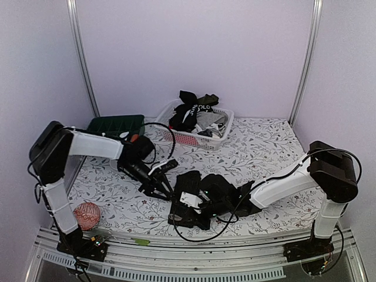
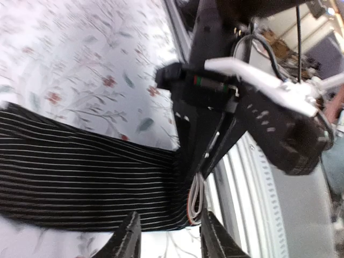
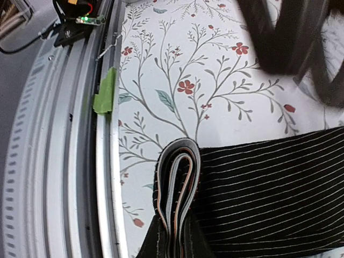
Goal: Roll the underwear
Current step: Roll the underwear at the center of the board.
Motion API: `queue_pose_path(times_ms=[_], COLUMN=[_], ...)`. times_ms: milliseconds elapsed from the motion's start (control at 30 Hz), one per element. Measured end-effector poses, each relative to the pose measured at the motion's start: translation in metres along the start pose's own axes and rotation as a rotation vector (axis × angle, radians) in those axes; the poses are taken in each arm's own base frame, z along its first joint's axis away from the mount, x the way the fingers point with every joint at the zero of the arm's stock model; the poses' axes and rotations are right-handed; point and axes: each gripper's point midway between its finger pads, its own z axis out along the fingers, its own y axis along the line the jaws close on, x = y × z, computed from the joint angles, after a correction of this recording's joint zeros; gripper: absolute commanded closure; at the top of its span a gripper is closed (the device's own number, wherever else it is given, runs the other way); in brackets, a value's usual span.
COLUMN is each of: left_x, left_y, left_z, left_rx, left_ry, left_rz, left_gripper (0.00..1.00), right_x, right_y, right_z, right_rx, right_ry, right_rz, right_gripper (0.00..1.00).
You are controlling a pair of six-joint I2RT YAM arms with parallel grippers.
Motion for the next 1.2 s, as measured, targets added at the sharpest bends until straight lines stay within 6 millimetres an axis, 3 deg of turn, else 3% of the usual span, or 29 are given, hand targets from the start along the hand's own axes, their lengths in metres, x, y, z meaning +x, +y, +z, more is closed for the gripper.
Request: queue_pose_path(times_ms=[167,300,400,567,667,800,933,1067,1200], left_x=[-0.029,-0.023,-0.007,0.016,0.031,0.041,0.055,0.058,0.054], left_y=[-0.004,-0.02,-0.037,-0.075,-0.081,-0.072,-0.051,-0.031,-0.013], left_z=[-0.07,-0.078,-0.067,-0.025,-0.004,0.018,0.036,0.043,0.048], left_rx=[-0.327,-0.485,-0.552,-0.555,-0.541,-0.544,-0.563,-0.602,-0.643], left_ry=[-0.169,-0.193,-0.154,-0.065,0.004,0.094,0.199,0.254,0.296], left_rz=[0.149,0.284,0.403,0.696,0.788,0.869,0.881,0.889,0.9], left_gripper=[0.56,0.55,0.55,0.54,0.54,0.53,0.53,0.52,0.62], right_x=[0.001,0.006,0.011,0.012,0.009,0.01,0.011,0.011,0.011], right_y=[0.001,-0.013,-0.023,-0.03,-0.032,-0.031,-0.031,-0.03,-0.03], right_z=[0.0,0.002,0.005,0.012,0.018,0.02,0.02,0.021,0.021], right_rx=[-0.118,-0.205,-0.266,-0.369,-0.421,-0.457,-0.472,-0.484,-0.493], right_ry=[0.018,0.038,0.057,0.088,0.111,0.131,0.143,0.151,0.154], right_rz=[0.235,0.434,0.56,0.686,0.726,0.754,0.767,0.777,0.783], right_gripper=[1.0,1.0,1.0,1.0,1.0,1.0,1.0,1.0,1.0])
